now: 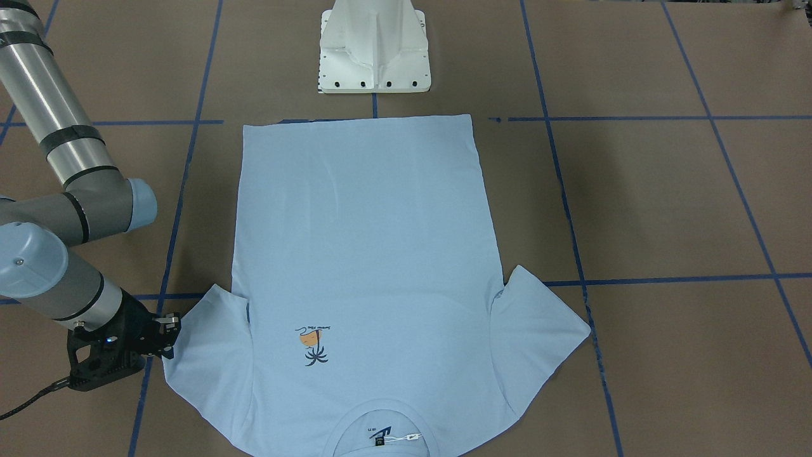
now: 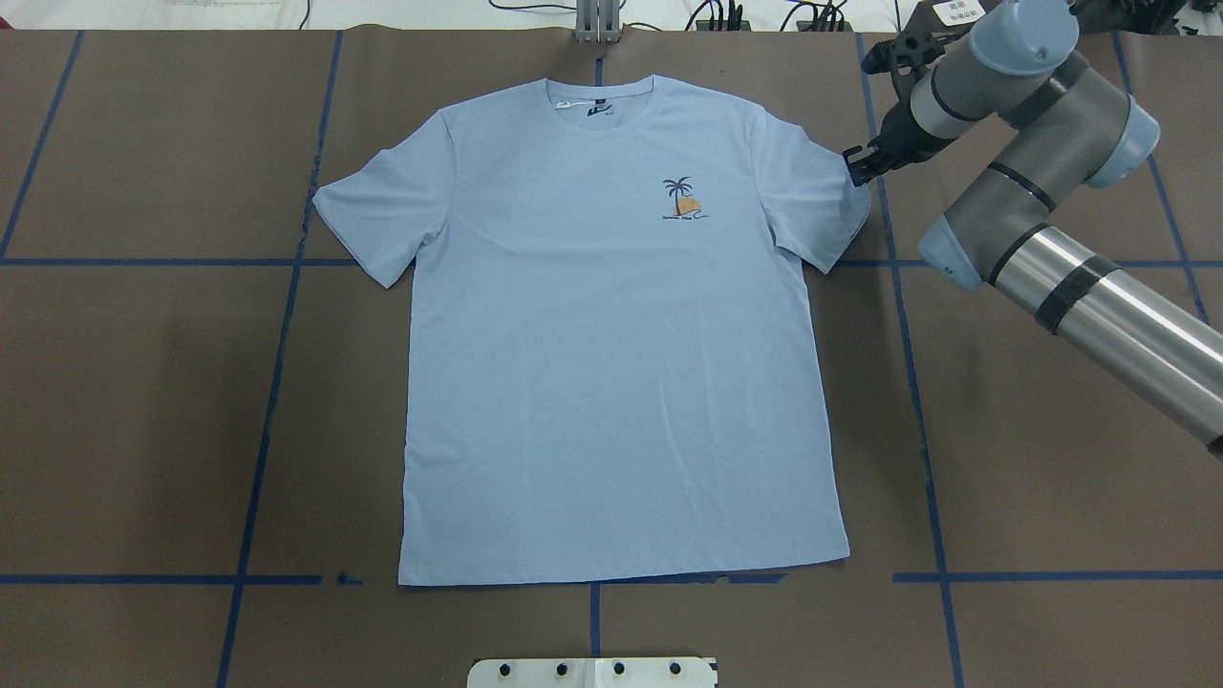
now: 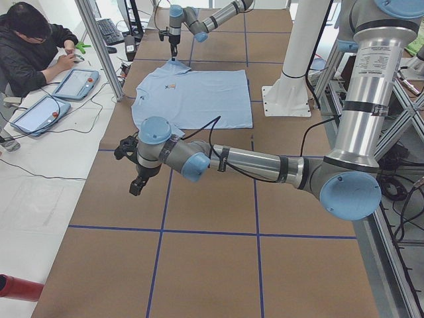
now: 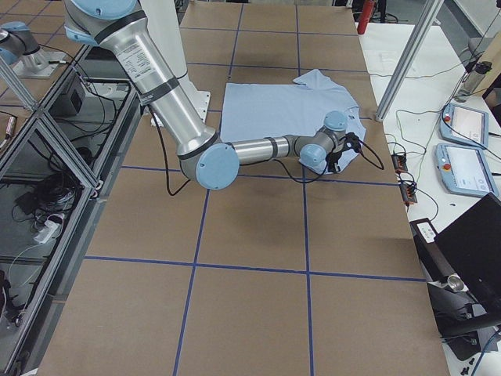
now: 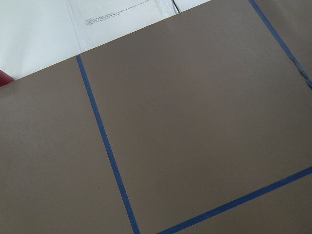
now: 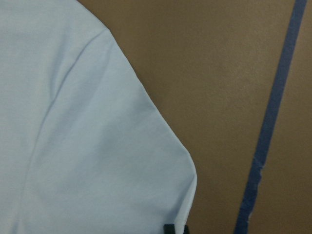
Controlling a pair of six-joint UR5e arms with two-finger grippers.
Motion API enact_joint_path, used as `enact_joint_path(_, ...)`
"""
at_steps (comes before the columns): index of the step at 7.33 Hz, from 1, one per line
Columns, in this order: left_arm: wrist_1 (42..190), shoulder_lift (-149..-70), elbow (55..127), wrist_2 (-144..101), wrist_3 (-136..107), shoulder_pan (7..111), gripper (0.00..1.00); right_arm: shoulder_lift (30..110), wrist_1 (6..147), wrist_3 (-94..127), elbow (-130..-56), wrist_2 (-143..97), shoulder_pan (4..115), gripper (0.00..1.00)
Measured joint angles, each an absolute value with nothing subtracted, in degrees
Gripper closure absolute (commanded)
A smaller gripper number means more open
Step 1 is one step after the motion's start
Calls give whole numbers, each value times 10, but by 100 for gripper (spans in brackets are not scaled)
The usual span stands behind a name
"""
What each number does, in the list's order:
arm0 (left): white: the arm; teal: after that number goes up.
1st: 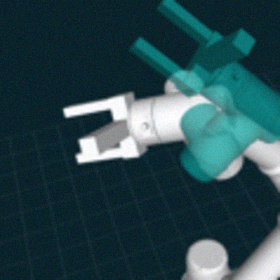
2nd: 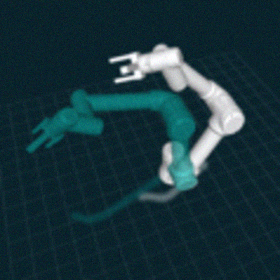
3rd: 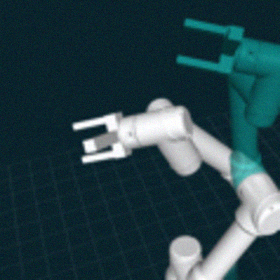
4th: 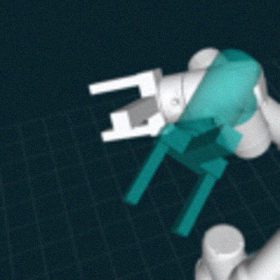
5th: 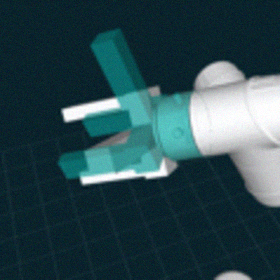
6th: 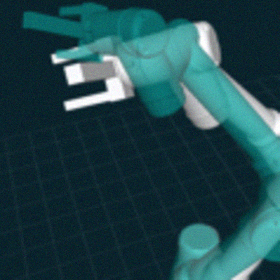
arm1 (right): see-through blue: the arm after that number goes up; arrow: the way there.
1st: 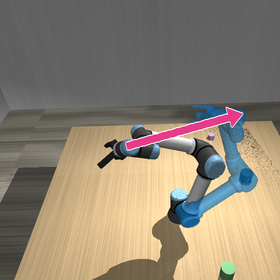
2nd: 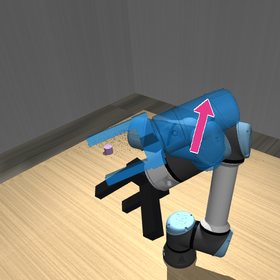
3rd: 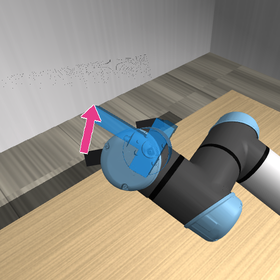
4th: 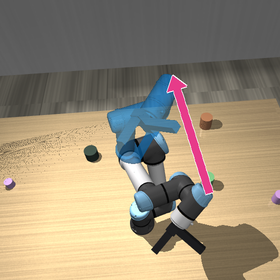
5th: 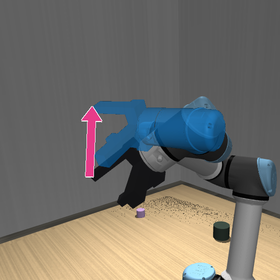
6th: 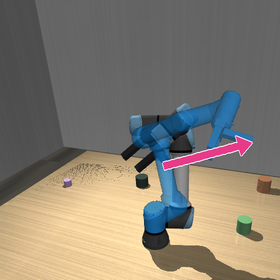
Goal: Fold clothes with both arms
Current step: 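Fold the sleeve with the right gripper inward over the shirt body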
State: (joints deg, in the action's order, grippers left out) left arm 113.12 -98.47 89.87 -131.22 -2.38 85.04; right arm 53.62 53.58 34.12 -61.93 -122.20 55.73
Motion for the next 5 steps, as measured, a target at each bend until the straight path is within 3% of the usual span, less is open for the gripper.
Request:
enact_joint_path(3,1131,-985,897,-1312,-24,850,0,457,571,343,-607,-1174,519,100)
enact_joint_path(4,1130,-987,895,-1312,-25,850,0,412,576,350,-571,-1130,498,100)
enact_joint_path(5,1130,-990,894,-1312,-26,850,0,359,577,358,-516,-1087,481,51)
